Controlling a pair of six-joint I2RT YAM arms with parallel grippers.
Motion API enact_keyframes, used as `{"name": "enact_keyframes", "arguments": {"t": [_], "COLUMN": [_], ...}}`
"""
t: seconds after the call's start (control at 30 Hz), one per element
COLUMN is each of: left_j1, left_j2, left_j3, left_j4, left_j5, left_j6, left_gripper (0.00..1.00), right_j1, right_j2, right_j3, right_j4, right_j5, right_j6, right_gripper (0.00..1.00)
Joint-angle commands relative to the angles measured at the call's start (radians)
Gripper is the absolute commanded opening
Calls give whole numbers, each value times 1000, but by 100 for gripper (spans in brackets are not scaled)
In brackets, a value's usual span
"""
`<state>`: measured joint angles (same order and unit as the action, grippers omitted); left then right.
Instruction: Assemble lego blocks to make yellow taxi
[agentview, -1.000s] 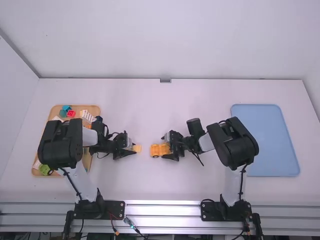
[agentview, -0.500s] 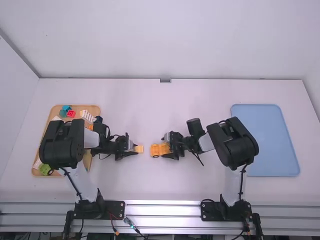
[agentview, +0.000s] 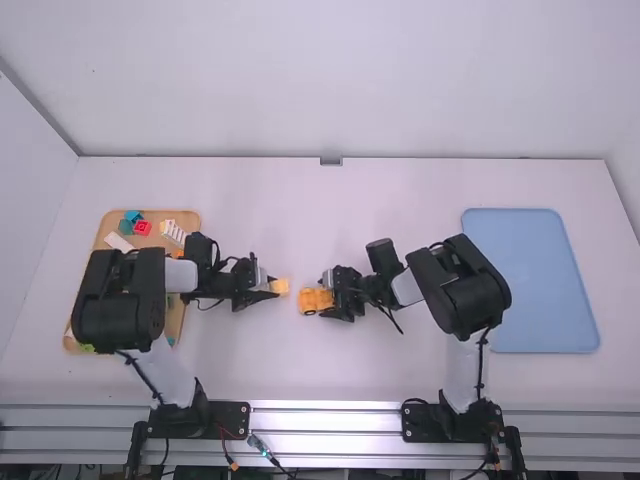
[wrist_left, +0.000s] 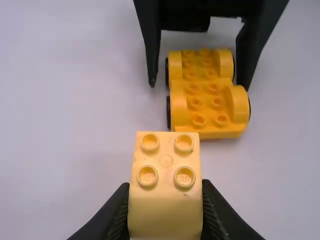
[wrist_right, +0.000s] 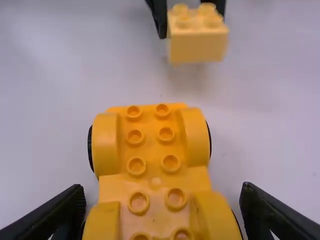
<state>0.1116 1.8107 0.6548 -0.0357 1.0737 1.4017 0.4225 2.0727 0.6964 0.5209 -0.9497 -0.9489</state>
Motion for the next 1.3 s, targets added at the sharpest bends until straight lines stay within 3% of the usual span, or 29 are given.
{"name": "enact_keyframes", "arguments": {"t": [0.0,0.07,0.13,0.3,0.47,0.77,1.27], "left_j1": [-28,-47,-89,-169,-223,-242,-243], "left_j2": [-48,-63,-73,-74,-74,-54,27], "left_j3": [-37,-55,-90,-145,-130,-3,25], "left_j4": [12,51,171,371,424,226,231], "left_j5": [10,-21,-67,-132,-173,-166,-122], "left_j6": [-59,-102,-232,-409,-468,-373,-312], "left_gripper": [2,2,2,2,2,2,2], "right_j1": [-3,-3,-2,-3,-3,-24,-31], "right_j2": [16,16,16,16,16,16,16], "right_j3": [14,21,30,42,58,55,44], "right_j4": [-2,-12,-22,-28,-30,-34,-31], "right_j5": [-3,-3,-3,43,125,108,65], "right_j6": [-2,-2,-2,28,99,88,69], "right_gripper": [79,72,54,42,41,40,41]}}
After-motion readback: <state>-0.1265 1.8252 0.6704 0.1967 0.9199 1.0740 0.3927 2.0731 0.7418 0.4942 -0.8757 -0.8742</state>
